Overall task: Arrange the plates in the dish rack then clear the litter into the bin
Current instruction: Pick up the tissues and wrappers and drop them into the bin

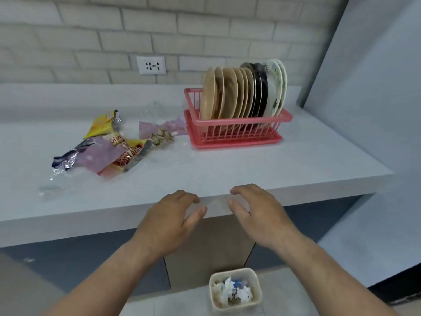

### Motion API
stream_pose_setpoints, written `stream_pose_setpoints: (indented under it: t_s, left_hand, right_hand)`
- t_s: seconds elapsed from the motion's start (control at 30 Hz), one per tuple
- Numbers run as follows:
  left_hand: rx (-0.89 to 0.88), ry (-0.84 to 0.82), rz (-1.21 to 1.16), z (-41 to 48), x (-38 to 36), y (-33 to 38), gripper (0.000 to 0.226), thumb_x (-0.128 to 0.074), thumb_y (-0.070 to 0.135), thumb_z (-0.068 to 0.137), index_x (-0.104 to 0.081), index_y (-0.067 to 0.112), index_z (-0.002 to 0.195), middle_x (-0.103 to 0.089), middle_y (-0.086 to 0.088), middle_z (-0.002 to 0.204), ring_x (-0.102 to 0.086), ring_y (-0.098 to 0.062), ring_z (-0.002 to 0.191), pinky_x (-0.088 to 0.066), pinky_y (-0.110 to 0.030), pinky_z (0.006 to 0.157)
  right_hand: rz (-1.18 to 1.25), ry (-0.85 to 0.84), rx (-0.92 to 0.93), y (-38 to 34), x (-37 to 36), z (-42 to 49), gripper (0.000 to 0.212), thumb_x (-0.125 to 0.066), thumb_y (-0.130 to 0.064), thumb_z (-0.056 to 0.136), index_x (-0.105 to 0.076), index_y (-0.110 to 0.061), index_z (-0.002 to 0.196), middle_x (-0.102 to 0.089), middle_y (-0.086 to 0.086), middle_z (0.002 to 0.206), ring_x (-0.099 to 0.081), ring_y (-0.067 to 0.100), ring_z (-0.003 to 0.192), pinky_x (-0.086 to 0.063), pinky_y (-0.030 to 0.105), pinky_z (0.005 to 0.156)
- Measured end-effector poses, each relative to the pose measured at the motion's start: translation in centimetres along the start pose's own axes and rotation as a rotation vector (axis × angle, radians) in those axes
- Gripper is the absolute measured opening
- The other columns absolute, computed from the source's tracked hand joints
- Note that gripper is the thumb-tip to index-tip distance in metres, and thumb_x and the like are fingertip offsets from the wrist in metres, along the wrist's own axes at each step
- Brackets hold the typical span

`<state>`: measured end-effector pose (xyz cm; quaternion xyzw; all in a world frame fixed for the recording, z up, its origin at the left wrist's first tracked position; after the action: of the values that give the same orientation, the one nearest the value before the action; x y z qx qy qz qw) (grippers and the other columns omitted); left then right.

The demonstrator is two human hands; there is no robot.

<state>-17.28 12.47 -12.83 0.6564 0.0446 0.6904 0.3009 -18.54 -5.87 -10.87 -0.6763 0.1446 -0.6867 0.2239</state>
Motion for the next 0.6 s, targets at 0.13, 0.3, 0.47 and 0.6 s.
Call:
stream_pose_setpoints:
  t_s: [0.13,0.3,0.47,0.6]
  left_hand:
    - [0.012,0.011,0.021,-0.1,3.6,-2.4,0.048,-0.034,0.061,0.092,-0.054,0.032,0.124,-0.054,0.017,0.124,-0.050,-0.004,0.114,-0.044,-0.031,0.095]
    - [0.011,0.028,0.033,1.1,6.2,-3.9,0.046,-0.035,0.061,0.092,-0.054,0.033,0.123,-0.054,0.018,0.124,-0.051,-0.004,0.111,-0.046,-0.031,0.094]
    - [0.015,0.060,0.053,4.5,7.2,-5.0,0.045,-0.035,0.061,0.093,-0.054,0.034,0.123,-0.055,0.018,0.125,-0.052,-0.004,0.111,-0.047,-0.029,0.093]
    - [0.046,0.088,0.069,7.1,7.4,-6.3,0.044,-0.036,0.058,0.094,-0.056,0.031,0.123,-0.055,0.016,0.127,-0.052,-0.005,0.114,-0.046,-0.029,0.093]
  right_hand:
    - [0.007,0.051,0.006,-3.9,0.7,1.5,0.039,-0.041,-0.045,0.100,-0.048,-0.031,0.135,-0.045,-0.017,0.140,-0.040,0.006,0.128,-0.036,0.027,0.106]
    - [-0.001,0.030,0.022,-6.6,0.2,3.4,0.040,-0.043,-0.045,0.099,-0.047,-0.030,0.135,-0.044,-0.016,0.140,-0.041,0.007,0.128,-0.037,0.030,0.106]
    - [-0.018,0.009,0.024,-6.4,0.2,7.2,0.040,-0.044,-0.043,0.099,-0.047,-0.029,0.136,-0.043,-0.015,0.141,-0.042,0.009,0.127,-0.037,0.029,0.106]
    - [-0.001,-0.024,0.060,-6.4,-0.3,11.3,0.040,-0.046,-0.042,0.099,-0.046,-0.029,0.137,-0.044,-0.014,0.140,-0.044,0.011,0.126,-0.038,0.030,0.105]
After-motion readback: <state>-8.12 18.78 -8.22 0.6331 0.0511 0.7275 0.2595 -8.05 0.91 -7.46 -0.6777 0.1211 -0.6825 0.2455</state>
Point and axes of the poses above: each hand's wrist, its own z-axis towards the middle knuckle, its own x-axis out of the back of the hand, y = z × x, the point moved 7 cm from there along z, towards the middle knuckle
